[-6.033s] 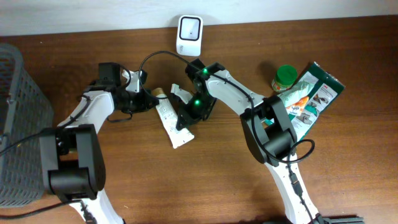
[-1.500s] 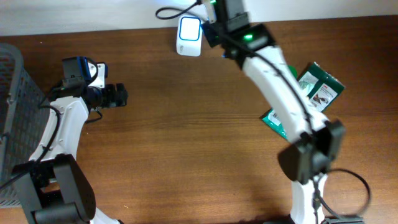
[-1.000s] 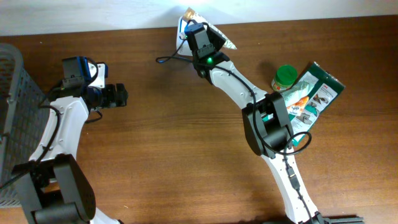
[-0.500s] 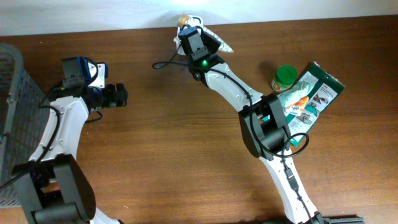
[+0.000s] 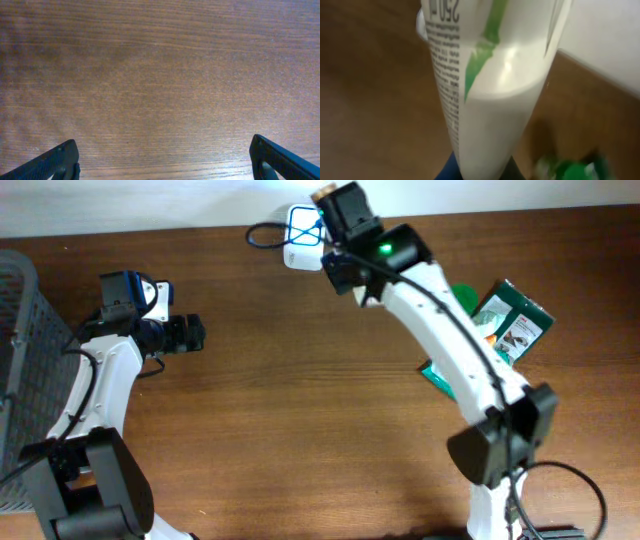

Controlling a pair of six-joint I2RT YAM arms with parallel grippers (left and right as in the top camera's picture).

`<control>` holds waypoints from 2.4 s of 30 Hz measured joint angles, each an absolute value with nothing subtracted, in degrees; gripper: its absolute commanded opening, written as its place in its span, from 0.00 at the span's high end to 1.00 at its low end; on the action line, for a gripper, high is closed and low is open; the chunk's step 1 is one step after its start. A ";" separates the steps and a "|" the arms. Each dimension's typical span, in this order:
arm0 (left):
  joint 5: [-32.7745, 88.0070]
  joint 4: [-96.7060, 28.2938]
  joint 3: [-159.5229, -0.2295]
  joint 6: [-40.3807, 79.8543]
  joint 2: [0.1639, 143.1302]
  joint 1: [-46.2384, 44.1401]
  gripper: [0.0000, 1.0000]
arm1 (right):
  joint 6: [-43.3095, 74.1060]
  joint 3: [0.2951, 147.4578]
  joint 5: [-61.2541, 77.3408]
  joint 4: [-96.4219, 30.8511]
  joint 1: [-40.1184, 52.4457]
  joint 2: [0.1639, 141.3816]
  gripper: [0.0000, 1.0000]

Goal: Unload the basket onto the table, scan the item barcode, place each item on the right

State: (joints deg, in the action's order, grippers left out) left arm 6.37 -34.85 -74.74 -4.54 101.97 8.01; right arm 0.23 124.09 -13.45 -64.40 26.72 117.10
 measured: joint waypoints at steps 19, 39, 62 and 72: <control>6.37 -34.92 -74.74 -4.54 101.97 8.01 0.01 | 13.65 92.99 3.55 -71.42 11.00 115.55 0.94; 6.37 -34.94 -74.74 -4.54 101.97 8.01 0.01 | 10.09 107.26 1.63 -82.13 9.23 107.90 0.33; 6.37 -34.92 -74.74 -4.54 101.97 8.01 0.01 | 9.89 108.51 5.69 -95.39 10.70 70.35 0.02; 6.37 -34.94 -74.74 -4.54 101.97 8.01 0.01 | 8.32 107.09 0.54 -90.72 10.70 68.95 0.02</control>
